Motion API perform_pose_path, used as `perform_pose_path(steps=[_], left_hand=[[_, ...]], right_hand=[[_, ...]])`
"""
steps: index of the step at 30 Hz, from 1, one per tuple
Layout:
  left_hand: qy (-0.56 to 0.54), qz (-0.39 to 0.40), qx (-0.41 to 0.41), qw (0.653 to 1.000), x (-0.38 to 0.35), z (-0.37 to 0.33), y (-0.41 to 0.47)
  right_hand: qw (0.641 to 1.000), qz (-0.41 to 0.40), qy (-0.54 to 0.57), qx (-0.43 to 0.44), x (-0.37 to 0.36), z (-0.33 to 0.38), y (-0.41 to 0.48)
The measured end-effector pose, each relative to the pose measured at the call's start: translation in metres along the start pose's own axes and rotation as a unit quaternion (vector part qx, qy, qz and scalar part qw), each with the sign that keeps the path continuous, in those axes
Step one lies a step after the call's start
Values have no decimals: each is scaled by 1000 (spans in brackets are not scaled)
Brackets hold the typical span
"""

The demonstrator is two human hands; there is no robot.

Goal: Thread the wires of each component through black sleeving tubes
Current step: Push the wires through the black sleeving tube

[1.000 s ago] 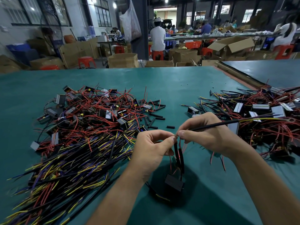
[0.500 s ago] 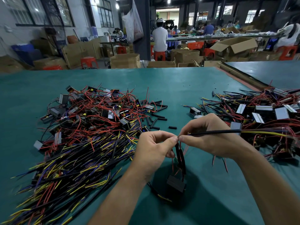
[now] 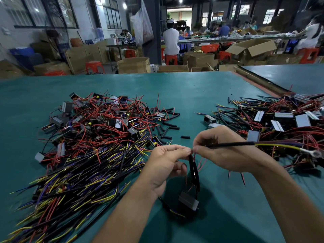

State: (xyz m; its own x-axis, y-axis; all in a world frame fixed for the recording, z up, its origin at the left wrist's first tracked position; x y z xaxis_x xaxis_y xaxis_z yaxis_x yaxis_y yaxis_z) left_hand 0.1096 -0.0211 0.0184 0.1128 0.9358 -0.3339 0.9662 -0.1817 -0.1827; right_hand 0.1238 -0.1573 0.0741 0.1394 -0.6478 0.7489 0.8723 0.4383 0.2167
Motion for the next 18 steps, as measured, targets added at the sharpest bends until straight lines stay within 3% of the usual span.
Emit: perform_pose_path(steps=[10,18], left_hand=[[86,-38,-118,989,3,-13,0],[127,-48,-195,971,0,-23,-4]], right_hand=[[984,-52,167,-42,1,-8,4],[980,-58,182,-51,-1,-8,6]])
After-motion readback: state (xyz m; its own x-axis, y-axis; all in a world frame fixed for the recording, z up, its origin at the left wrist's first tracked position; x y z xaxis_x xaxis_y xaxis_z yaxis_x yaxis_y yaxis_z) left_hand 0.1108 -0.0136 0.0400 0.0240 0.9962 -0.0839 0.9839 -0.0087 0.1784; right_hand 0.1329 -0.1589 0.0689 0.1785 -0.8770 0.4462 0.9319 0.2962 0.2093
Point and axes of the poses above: each hand's wrist, its own y-axis towards the middle knuckle, its own x-axis out of the back of the hand, z = x × y, the point moved 6 cm from there along y, towards the middle knuckle, and after that the axes turned 5 degrees about -y, right-handed, at the moved point
